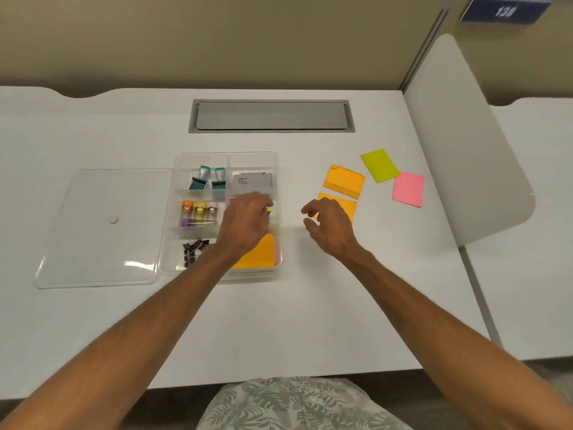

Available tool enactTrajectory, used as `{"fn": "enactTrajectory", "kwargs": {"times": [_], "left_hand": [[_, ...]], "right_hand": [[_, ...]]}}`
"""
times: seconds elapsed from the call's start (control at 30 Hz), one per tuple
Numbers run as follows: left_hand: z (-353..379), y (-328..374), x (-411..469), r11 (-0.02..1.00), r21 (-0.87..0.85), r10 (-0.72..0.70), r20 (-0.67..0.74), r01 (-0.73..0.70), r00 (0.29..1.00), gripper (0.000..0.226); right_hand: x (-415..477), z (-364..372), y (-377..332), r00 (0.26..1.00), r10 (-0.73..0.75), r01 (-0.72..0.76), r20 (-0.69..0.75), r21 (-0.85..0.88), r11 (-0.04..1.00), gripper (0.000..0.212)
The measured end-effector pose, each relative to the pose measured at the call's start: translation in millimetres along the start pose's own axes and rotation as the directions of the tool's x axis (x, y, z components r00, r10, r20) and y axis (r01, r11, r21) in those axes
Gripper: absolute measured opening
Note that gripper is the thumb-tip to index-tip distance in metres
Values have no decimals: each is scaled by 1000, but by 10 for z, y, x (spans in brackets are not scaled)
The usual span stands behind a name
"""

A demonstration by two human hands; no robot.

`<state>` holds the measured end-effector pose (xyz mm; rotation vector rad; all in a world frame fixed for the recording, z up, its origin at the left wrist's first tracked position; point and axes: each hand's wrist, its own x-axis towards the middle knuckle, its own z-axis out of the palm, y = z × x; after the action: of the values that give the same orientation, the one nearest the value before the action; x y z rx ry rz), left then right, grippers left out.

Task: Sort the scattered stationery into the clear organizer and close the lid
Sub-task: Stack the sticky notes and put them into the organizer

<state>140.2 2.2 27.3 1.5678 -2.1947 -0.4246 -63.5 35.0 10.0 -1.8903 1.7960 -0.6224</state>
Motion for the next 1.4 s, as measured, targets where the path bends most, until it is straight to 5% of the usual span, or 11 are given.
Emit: {"fn": "enactTrajectory", "kwargs": {"times": [0.13,0.47,0.67,1.1,1.4], "left_hand": [[212,302,205,997,-38,67,58,-65,996,24],[1000,867,752,974,148,82,483,-174,872,63],[1290,1008,840,944,272,35,476,-185,879,53],[1350,1063,1014,916,358,-15,477,-179,879,78],[1300,1050,930,907,378,-4,443,-183,896,70]], "right_hand": [[38,-307,470,992,128,-128,-7,-36,991,22],[261,-1042,1690,957,289,-285,-25,-270,920,48],[660,-1338,2179,927,367,-305,82,-404,862,69],[999,-1488,2358,867,487,-392,103,-461,796,92],[806,-1468,2295,828,555,-463,78,-462,757,82]]}}
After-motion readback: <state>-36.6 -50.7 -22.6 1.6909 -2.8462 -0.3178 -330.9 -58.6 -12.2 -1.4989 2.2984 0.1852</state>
